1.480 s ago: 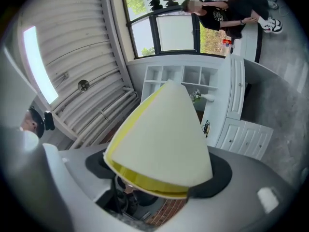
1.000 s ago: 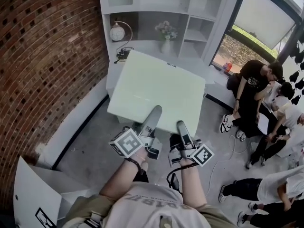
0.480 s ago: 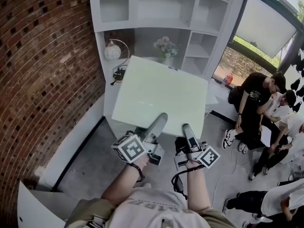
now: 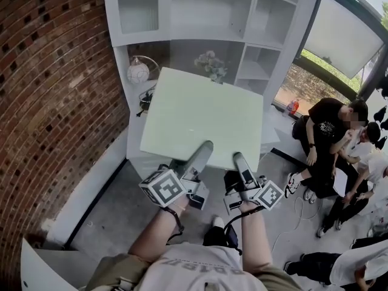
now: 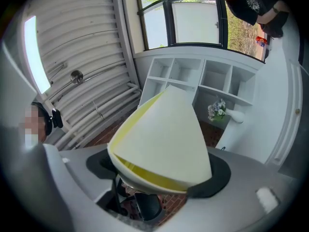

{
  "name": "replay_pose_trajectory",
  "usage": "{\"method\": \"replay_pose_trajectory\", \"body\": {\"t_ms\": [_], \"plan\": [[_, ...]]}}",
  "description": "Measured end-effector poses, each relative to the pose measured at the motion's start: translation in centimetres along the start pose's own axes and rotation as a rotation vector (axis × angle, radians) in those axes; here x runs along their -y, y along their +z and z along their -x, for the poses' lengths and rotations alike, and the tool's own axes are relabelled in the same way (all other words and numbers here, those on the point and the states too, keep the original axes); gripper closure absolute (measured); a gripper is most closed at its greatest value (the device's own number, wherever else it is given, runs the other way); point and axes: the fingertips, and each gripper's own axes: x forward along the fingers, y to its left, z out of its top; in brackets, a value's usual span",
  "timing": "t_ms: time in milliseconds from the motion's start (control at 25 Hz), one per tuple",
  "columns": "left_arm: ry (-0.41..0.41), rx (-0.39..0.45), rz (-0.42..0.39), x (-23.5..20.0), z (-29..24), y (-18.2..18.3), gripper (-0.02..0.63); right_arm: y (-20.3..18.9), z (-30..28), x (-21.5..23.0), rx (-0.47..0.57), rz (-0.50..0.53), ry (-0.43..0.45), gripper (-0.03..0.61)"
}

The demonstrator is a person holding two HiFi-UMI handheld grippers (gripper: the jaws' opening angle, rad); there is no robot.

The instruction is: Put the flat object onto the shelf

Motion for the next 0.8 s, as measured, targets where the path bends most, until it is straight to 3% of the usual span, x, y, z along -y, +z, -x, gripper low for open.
{"method": "replay_pose_trajectory", "body": {"t_ms": [800], "plan": [[0.126,0.18,-0.011,-4.5,-15.5,-2.2,0.225,13.6,-6.9,10.6,-0.2,-0.057,0.07,0.175]]}}
